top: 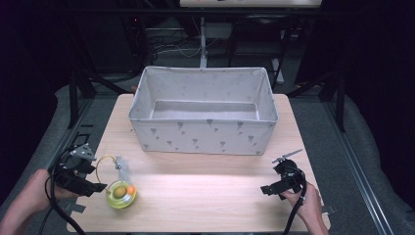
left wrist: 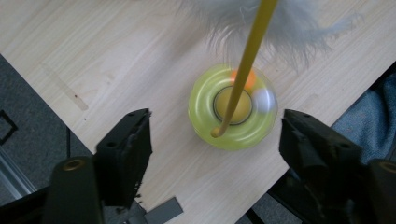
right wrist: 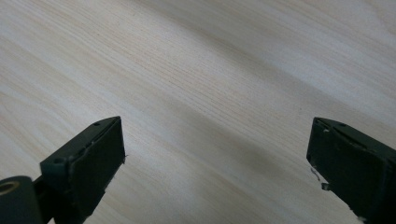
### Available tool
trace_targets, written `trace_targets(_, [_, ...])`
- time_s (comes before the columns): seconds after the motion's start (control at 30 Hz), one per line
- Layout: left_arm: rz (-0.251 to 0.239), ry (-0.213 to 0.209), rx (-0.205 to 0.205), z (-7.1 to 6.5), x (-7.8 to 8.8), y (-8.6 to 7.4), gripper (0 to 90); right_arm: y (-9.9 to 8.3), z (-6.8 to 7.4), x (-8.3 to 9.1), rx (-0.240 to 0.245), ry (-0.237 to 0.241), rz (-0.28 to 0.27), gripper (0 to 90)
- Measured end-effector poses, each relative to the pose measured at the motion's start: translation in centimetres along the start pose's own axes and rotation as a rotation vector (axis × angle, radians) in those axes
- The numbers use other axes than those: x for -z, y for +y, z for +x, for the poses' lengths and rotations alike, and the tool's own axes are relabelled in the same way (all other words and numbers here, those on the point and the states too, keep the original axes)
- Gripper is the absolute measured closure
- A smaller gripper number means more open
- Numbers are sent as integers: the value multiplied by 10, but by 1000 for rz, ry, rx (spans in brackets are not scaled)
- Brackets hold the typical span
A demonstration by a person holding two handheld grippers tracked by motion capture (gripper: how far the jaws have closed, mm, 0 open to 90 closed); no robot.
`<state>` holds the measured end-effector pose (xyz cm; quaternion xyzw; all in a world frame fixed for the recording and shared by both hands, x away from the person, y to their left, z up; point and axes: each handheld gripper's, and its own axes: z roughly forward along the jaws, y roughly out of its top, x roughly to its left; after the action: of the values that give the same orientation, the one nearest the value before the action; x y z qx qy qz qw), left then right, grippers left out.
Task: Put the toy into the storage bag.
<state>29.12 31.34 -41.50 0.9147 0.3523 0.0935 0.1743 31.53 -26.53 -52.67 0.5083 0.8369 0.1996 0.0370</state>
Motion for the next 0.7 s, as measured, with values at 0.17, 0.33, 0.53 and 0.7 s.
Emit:
trace_targets(0.17, [18, -7, -19, -1, 4, 6, 394, 0, 0, -1, -4, 3, 2, 41])
trace_targets(0.33, [74, -17, -42, -1, 4, 12, 519, 0, 0, -1, -3, 4, 1, 42])
trace_targets(0.53, [118, -19, -59, 0, 4, 18, 612, 0, 1, -2, -4, 2, 6, 42])
trace_targets(0.7, [128, -13, -61, 2, 3, 24, 662, 0, 1, -2, -2, 3, 12, 48])
